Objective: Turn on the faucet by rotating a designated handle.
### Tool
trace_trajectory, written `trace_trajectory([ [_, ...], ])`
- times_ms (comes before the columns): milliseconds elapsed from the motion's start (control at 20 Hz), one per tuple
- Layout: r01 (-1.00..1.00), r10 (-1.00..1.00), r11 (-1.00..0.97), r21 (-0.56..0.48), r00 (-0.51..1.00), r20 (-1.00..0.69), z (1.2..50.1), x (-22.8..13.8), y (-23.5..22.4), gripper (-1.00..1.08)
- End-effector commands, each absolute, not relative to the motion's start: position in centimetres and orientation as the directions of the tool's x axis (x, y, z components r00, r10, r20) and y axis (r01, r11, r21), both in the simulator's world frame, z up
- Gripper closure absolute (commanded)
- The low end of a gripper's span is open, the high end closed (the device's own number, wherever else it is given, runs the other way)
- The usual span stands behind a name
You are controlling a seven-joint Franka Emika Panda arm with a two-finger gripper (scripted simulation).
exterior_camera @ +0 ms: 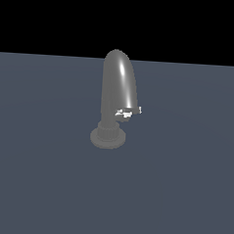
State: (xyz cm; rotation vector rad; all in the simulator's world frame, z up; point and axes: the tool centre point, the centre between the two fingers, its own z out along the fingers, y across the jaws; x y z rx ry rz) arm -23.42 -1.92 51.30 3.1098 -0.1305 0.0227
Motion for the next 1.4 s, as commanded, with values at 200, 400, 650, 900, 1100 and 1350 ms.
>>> trace_trajectory([
  [200,-0.134,-0.135,-0.991,0.012,0.989,-0.054,51.0,-21.5,-1.5,1.08],
  [400,-0.18,-0.179,-0.984,0.001,0.977,-0.117,50.6,-19.7,-1.2,1.08],
  [650,-0.245,-0.237,-0.97,-0.01,0.95,-0.205,49.9,-17.3,-0.9,1.08],
  [900,-0.31,-0.292,-0.951,-0.016,0.91,-0.294,49.0,-14.9,-0.7,1.08],
  [1100,-0.363,-0.333,-0.932,-0.015,0.87,-0.364,48.2,-12.9,-0.7,1.08],
  [1350,-0.428,-0.378,-0.904,-0.008,0.808,-0.451,46.9,-10.6,-0.8,1.08],
])
